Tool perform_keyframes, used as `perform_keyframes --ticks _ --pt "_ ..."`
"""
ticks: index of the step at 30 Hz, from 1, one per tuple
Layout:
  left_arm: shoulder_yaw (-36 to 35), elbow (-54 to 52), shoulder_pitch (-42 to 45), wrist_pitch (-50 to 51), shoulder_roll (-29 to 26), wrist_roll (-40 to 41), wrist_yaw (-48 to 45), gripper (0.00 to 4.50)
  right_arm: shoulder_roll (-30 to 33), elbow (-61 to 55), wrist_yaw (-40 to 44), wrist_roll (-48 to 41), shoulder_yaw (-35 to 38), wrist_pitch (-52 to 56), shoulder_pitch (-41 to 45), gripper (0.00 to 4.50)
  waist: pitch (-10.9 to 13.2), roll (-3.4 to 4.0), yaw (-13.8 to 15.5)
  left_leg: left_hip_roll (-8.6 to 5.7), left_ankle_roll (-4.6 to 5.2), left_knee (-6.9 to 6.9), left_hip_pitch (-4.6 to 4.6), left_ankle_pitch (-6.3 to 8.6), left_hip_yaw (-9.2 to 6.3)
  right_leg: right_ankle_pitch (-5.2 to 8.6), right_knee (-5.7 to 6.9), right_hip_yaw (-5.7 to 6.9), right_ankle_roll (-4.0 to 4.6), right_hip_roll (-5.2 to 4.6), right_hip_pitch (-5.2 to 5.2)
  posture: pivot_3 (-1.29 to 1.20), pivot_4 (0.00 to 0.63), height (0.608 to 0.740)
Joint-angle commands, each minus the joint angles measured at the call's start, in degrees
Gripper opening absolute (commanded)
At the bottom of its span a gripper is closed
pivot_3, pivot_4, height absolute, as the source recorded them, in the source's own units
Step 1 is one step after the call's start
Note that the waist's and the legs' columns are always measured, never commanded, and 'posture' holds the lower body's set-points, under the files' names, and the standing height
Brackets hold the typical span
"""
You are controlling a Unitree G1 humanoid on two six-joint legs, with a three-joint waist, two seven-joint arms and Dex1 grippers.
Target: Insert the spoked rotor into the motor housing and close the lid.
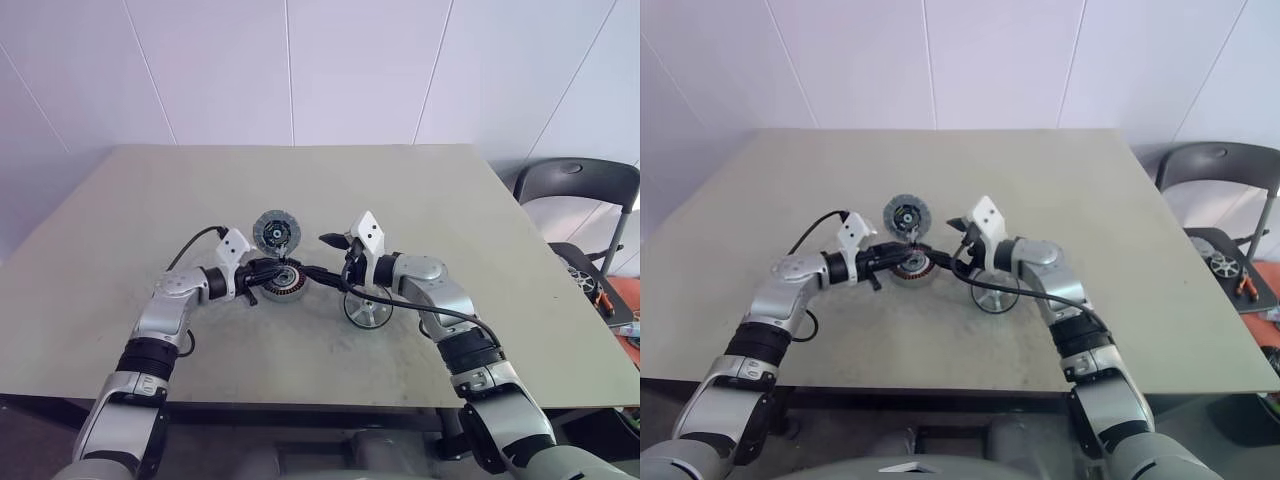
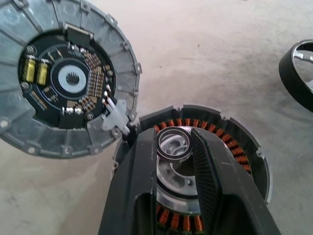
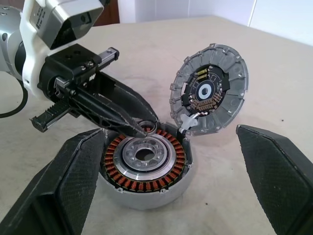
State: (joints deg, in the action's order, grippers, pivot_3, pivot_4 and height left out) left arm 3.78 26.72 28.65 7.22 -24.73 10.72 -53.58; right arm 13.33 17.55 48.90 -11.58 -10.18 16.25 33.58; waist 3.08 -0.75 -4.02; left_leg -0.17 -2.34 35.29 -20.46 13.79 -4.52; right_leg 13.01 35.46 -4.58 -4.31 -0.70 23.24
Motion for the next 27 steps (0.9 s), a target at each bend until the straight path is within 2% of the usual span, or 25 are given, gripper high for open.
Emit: perform_keyframes --ticks 1,27 --pt "-0.72 -2.34 -0.16 -0.21 0.20 0.59 0.22 0.68 0.13 -2.36 0.20 -0.98 1.20 -0.29 1.45 4.50 0.00 0.00 -0.03 0.00 0.00 0.00 0.00 0.00 0.00 0.01 0.00 0.00 0.01 0.00 0.00 0.00 0.000 0.740" --pt "-0.54 -3.09 -0.73 2.01 1.56 0.91 0.10 0.68 0.02 -3.24 -0.30 -1.00 1.24 -0.18 0.92 4.50 0.00 0.00 -0.02 0.00 0.00 0.01 0.01 0.00 0.00 0.00 0.01 0.00 0.01 0.00 -0.01 0.00 0.000 0.740"
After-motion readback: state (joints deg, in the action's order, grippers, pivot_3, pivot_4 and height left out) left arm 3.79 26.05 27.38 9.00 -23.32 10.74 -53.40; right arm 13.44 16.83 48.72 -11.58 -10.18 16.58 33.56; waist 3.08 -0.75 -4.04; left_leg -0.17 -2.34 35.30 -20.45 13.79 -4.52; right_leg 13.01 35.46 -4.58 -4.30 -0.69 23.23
